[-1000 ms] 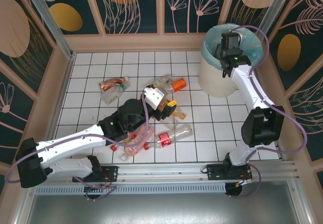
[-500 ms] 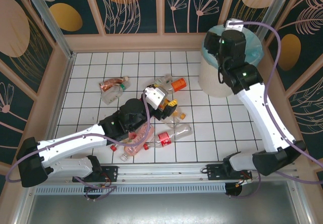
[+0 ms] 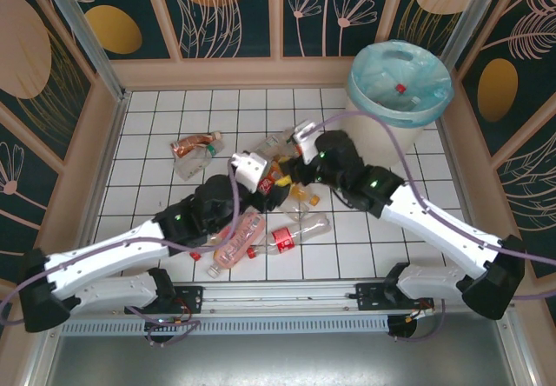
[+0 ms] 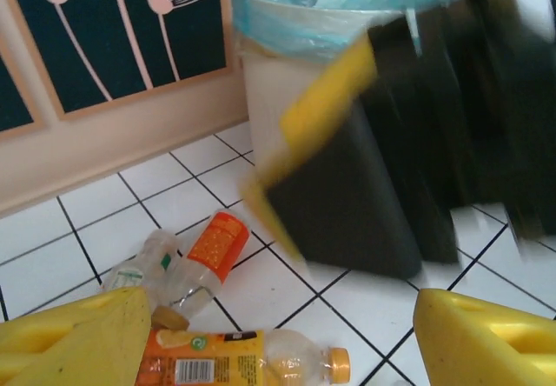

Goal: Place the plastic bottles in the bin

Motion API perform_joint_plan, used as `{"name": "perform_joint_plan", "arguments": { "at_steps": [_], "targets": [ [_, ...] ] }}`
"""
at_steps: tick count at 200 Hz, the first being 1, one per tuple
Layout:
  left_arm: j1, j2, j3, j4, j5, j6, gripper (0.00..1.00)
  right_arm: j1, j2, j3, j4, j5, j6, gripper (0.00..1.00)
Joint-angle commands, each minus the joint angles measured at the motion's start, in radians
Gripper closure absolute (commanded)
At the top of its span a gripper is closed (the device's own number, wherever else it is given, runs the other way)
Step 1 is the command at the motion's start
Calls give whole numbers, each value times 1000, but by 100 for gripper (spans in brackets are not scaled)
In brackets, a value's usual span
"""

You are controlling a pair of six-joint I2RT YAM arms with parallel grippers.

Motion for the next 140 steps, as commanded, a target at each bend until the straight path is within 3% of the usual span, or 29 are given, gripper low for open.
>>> {"name": "perform_joint_plan", "arguments": {
  "at_steps": [1,26,50,83,104,140],
  "targets": [
    [2,-125,-97,-108,-53,-156,20,132,-8,-55,-6,-101,-206,38],
    [1,-233,-92,-331,-71,-366,22,253,65,-80,-33,-63,-296,39],
    [3,-242,-16,-587,-30,-556,26,322,144,-90,-31,-53,-337,42],
    [2,-246,4,-786,59,-772,27,352,207,-133,22,-63,-350,45],
    [2,-329,-38,-781,96,-778,27,314,225,-120,40,-37,-278,45],
    [2,-466,-88,-797,35,-793,29,224,178,-91,47,-138,-199,45]
  ]
}}
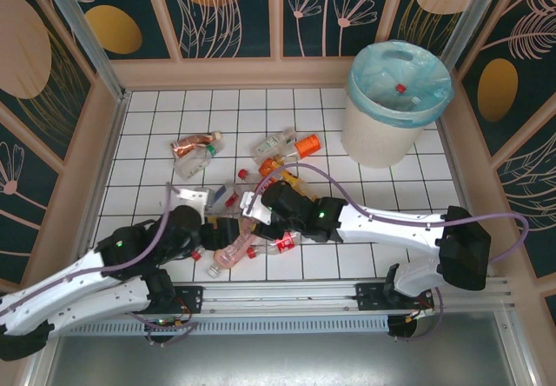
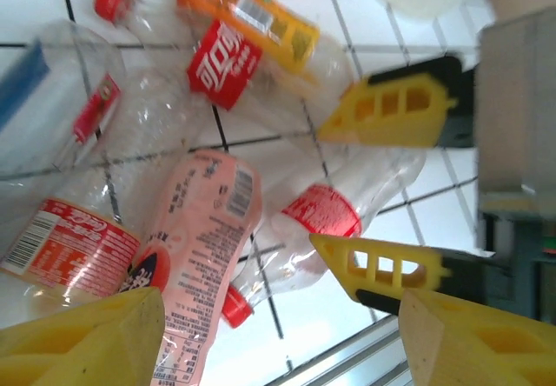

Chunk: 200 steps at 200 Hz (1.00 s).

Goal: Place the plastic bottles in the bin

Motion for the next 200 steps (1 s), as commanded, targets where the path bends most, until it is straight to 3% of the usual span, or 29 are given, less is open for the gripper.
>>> {"name": "perform_joint_plan", "arguments": {
  "at_steps": [1,35,82,128,159,200],
  "targets": [
    [3,-53,-19,-33,-74,-71,29,-46,-47,15,-12,-100,44,45],
    [3,45,73,-174,-97,-103,29,-6,-118,-53,-55,-147,-10,46],
    [4,212,178,-404,-8,-101,28,176,-100,-51,-113,-37,-75,52],
    [3,162,54,-343,116,-216,29,256,-16,-68,-21,84,-168,54],
    [3,132,20,-322,86,-254,30,256,50,-88,29,109,-209,56],
    [4,63,16,-324,-9,-292,28,251,99,-123,90,90,-233,52]
  ]
}}
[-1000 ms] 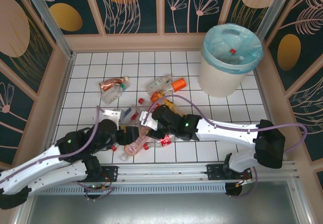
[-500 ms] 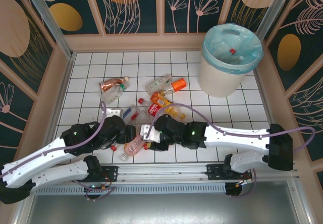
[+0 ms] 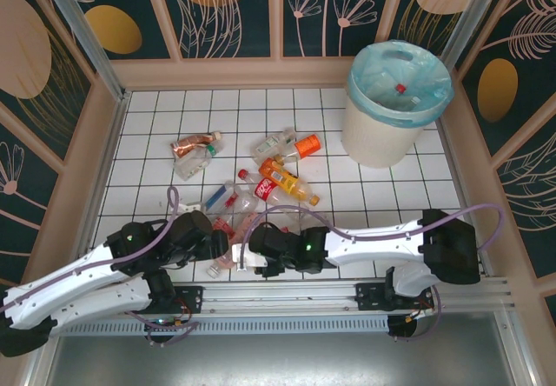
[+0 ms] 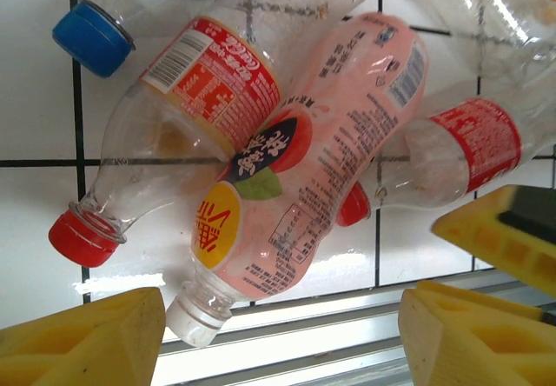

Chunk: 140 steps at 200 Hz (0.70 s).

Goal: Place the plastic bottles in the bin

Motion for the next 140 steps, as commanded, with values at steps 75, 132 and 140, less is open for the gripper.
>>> {"name": "perform_joint_plan", "arguments": {
  "at_steps": [75,132,140],
  "targets": [
    [1,-88,-8,-13,-130,-66,27,-9,159,22,81,38,-73,47],
    [2,-97,-15,-1,-140,-61,27,-17,234,70,45,80,-96,46],
    [2,-97,-15,3,-140,-60,27,-17,238,74,40,86,-101,46]
  ]
}}
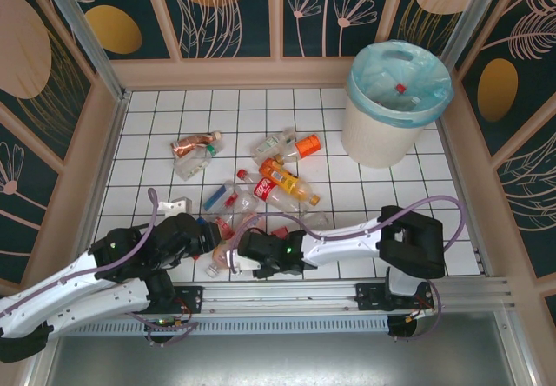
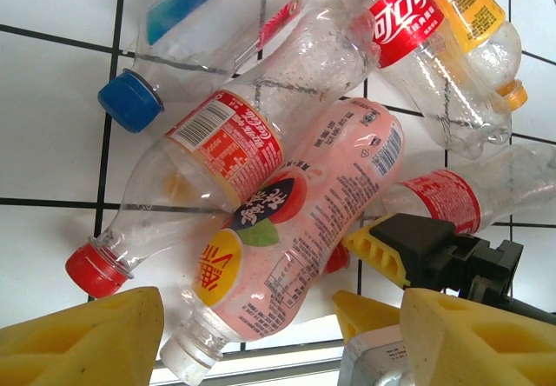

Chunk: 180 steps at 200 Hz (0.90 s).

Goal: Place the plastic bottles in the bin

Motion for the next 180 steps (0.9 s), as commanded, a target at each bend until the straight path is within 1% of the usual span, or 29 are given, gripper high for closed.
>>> {"name": "perform_joint_plan", "arguments": {
  "at_steps": [1,109,138,180],
  "targets": [
    [2,-8,-10,2,-21,-7,27,-7,31,35,-24,35,-30,46],
    [2,-8,-11,19,-30,13,27,-19,94,94,-125,44,-74,47],
    [1,-8,-15,24,-29,12,28,-22,102,115,-146,45,-74,52],
    [2,-10,-3,27,-38,21,28,-25,81,123,-172,67,-61,64]
  ]
}}
